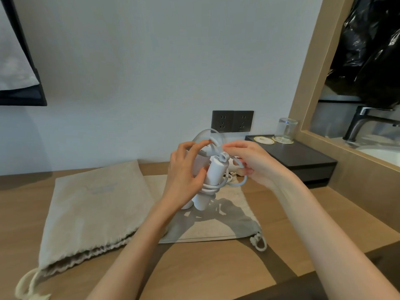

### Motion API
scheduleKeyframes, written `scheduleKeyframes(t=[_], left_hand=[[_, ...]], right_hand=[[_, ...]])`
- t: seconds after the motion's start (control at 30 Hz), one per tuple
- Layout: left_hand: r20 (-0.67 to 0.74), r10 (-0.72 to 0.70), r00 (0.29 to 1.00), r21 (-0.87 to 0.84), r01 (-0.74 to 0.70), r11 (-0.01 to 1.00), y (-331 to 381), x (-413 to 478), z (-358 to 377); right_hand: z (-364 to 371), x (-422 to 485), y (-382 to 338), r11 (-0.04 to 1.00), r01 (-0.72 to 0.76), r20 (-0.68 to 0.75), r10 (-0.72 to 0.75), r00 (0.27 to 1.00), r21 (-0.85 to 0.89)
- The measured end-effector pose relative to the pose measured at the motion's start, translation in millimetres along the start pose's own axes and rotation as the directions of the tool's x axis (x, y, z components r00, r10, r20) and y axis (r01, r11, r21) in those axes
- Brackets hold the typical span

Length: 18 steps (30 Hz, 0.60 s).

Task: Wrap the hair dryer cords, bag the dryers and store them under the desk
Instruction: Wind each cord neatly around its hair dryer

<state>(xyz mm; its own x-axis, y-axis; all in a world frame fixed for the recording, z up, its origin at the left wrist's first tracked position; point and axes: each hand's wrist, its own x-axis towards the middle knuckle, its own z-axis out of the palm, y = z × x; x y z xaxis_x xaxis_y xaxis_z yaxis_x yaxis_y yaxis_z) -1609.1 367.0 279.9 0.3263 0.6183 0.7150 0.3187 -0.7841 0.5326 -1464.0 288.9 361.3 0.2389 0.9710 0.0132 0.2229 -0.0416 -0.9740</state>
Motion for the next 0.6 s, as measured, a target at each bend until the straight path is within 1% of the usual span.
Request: scheduleKeyframes(t=[0.1, 0.17, 0.23, 0.3, 0.37, 0.47, 0.53, 0.6], left_hand=[[0.011, 0.001, 1.000, -0.057, 0.000, 0.998, -4, 2, -2], [-0.014, -0.011, 1.000, -0.137, 0.009, 0.991, -3, 4, -2], [-0.052, -0.050, 0.997, -0.209, 0.038, 0.977, -2, 4, -1], [-0.078, -0.085, 0.993, -0.273, 0.060, 0.960, -2, 4, -1], [-0.098, -0.108, 0.989, -0.302, 0.073, 0.950, -1, 3, -1], [-0.088, -0.153, 0.984, -0.322, 0.117, 0.939, 3, 1, 0], [-0.040, -0.152, 0.988, -0.340, 0.129, 0.931, 0, 1, -1], [0.030, -0.126, 0.992, -0.350, 0.129, 0.928, -5, 1, -3]], right_hand=[[7, 0, 6, 0.994, 0.005, -0.052, 0.001, 0.999, 0.113], [15, 0, 8, 0.968, 0.039, -0.022, -0.035, 0.999, 0.246], [24, -5, 10, 0.948, 0.080, 0.016, -0.089, 0.996, 0.309], [29, -8, 15, 0.961, 0.131, 0.027, -0.142, 0.989, 0.244], [32, -9, 20, 0.970, 0.224, 0.012, -0.226, 0.974, 0.096], [39, -7, 22, 0.911, 0.397, -0.075, -0.406, 0.911, -0.114], [44, -4, 22, 0.880, 0.445, -0.128, -0.467, 0.875, -0.166], [44, 0, 23, 0.883, 0.444, -0.183, -0.467, 0.865, -0.151]])
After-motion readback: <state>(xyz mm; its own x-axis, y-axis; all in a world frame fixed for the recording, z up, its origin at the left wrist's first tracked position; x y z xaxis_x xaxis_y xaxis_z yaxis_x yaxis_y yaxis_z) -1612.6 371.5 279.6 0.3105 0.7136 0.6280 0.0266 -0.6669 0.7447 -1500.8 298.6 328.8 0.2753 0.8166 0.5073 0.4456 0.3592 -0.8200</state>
